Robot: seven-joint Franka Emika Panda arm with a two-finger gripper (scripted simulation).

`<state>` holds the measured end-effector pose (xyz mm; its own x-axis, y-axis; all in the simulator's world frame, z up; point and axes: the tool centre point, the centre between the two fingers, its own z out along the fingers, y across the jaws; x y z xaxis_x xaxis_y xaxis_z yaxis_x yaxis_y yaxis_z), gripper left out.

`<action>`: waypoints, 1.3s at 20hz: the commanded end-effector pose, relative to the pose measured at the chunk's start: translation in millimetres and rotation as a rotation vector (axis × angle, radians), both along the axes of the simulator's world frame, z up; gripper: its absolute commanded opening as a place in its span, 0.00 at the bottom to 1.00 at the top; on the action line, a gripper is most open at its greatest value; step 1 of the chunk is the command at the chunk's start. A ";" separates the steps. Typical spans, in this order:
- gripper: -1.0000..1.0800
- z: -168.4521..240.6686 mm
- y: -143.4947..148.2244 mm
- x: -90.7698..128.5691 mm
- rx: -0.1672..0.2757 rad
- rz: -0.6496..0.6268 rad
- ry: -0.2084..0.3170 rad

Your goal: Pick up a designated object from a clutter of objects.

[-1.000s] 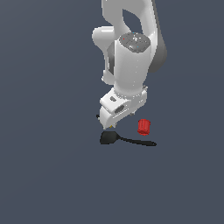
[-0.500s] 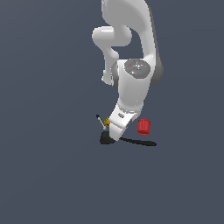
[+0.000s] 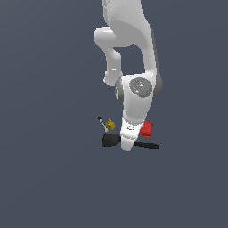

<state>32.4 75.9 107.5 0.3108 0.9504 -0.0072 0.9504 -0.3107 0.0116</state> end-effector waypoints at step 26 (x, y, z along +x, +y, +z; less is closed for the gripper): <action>0.96 -71.7 12.3 -8.6 0.009 0.216 0.010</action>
